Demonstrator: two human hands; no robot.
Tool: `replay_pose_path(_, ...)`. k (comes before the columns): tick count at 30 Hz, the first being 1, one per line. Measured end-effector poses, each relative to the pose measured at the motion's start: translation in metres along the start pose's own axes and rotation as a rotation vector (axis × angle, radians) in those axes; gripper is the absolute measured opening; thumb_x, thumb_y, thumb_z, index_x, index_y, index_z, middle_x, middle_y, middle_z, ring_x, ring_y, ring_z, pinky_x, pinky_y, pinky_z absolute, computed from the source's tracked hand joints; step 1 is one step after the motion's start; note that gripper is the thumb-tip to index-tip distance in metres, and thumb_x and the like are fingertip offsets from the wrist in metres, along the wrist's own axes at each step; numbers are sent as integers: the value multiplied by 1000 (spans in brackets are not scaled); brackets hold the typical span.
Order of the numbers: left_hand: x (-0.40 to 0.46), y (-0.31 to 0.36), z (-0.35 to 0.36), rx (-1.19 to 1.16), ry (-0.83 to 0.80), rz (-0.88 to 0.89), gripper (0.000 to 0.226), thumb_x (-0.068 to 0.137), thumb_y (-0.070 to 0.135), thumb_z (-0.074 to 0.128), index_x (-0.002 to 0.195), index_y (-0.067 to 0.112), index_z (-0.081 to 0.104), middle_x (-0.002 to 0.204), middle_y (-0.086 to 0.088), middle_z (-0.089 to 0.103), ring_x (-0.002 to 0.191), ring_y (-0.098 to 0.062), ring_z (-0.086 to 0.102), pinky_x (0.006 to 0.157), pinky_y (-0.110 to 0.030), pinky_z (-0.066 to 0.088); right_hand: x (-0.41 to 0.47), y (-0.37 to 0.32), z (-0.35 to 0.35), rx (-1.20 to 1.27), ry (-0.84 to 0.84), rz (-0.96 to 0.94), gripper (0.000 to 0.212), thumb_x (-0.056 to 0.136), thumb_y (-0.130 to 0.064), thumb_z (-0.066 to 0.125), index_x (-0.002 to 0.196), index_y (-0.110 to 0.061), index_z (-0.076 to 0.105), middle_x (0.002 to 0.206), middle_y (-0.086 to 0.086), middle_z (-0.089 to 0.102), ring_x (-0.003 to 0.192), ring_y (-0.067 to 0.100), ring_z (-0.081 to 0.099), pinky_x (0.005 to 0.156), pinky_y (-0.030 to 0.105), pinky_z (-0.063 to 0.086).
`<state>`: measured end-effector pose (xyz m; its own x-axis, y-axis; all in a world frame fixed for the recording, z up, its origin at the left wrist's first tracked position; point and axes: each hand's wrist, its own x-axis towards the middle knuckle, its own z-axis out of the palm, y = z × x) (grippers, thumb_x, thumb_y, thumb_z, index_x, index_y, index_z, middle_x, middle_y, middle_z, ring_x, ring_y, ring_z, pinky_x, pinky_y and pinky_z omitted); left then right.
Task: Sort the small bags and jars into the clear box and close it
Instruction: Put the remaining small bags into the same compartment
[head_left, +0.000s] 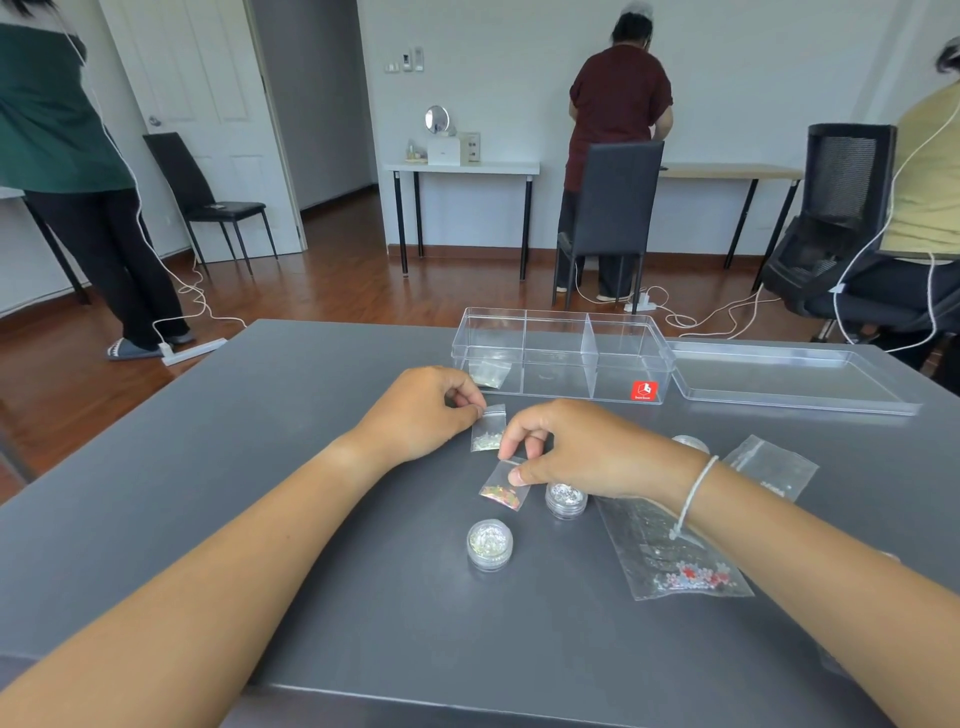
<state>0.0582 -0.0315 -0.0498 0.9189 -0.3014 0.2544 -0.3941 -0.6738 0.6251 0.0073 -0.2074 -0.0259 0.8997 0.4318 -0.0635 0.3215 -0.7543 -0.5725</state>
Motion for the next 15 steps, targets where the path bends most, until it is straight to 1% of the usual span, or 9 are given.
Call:
replay_pose_path(3, 0, 0, -1, -19, 11, -16, 16, 81, 17, 62, 69, 28, 63, 69, 12, 60, 55, 14, 50, 55, 0, 36, -1, 0, 0, -3, -7, -1, 13, 79, -23, 67, 92, -24, 65, 72, -12, 49, 54, 2, 42, 47, 12, 29)
replay_pose_path(6, 0, -1, -2, -47, 25, -26, 20, 81, 15, 62, 67, 30, 61, 69, 11, 61, 54, 12, 51, 55, -1, 38, -1, 0, 0, 4, -12, -3, 14, 80, -22, 66, 93, -22, 63, 73, -13, 48, 55, 2, 42, 50, 14, 30)
replay_pose_path(11, 0, 0, -2, -76, 43, -36, 19, 81, 15, 61, 69, 29, 62, 69, 11, 62, 53, 12, 52, 55, -2, 38, -3, 0, 0, -13, -20, 6, 19, 81, -24, 65, 100, -24, 61, 75, -13, 46, 55, 1, 41, 50, 15, 28)
replay_pose_path(15, -1, 1, -3, -100, 80, -24, 21, 80, 14, 61, 67, 30, 61, 68, 10, 61, 51, 10, 51, 53, -1, 36, -3, 0, -1, -13, -26, -2, 14, 80, -24, 65, 94, -25, 62, 72, -12, 47, 55, 3, 41, 51, 17, 29)
